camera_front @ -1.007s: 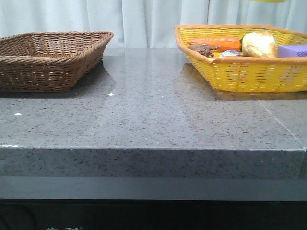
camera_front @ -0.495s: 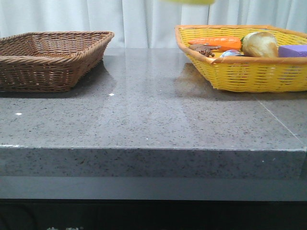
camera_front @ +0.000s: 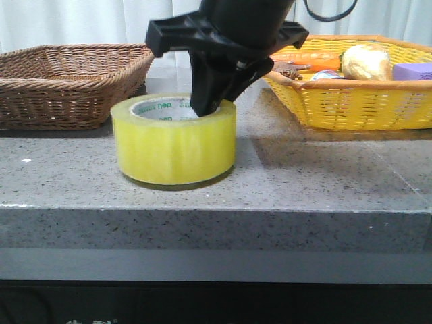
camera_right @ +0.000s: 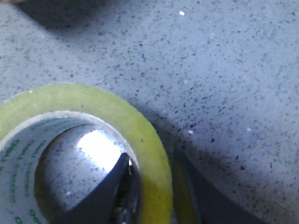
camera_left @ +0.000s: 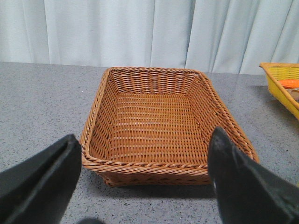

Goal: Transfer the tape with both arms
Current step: 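Lift the tape roll and set it on the table between baskets, then open the right gripper and withdraw it upward from the tape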

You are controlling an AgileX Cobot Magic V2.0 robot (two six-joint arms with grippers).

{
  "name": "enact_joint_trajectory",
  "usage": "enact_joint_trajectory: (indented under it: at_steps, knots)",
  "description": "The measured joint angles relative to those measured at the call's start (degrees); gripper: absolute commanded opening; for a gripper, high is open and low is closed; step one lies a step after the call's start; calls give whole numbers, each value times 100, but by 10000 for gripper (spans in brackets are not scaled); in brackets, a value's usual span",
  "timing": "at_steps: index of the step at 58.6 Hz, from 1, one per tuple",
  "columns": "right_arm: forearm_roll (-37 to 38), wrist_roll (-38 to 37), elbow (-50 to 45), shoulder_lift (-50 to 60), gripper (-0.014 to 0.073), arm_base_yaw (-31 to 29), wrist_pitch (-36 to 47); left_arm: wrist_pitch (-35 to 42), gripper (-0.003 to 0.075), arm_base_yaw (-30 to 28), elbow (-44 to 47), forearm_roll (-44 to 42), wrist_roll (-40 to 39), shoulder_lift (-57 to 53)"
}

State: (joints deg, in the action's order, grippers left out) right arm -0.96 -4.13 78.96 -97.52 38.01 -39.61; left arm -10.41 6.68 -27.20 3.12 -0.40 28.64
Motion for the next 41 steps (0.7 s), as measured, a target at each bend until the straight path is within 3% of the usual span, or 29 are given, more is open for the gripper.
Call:
enact_joint_trajectory:
  at_steps: [13, 18, 32, 41]
  knots:
    - [41, 0, 0, -36, 347, 0, 72, 0, 542, 0, 0, 0, 0, 0]
    - [41, 0, 0, -9, 416, 0, 116, 0, 542, 0, 0, 0, 0, 0]
    - [41, 0, 0, 570, 400, 0, 285, 0, 542, 0, 0, 0, 0, 0]
    - [54, 0, 22, 1040, 192, 0, 384, 10, 542, 0, 0, 0, 0, 0]
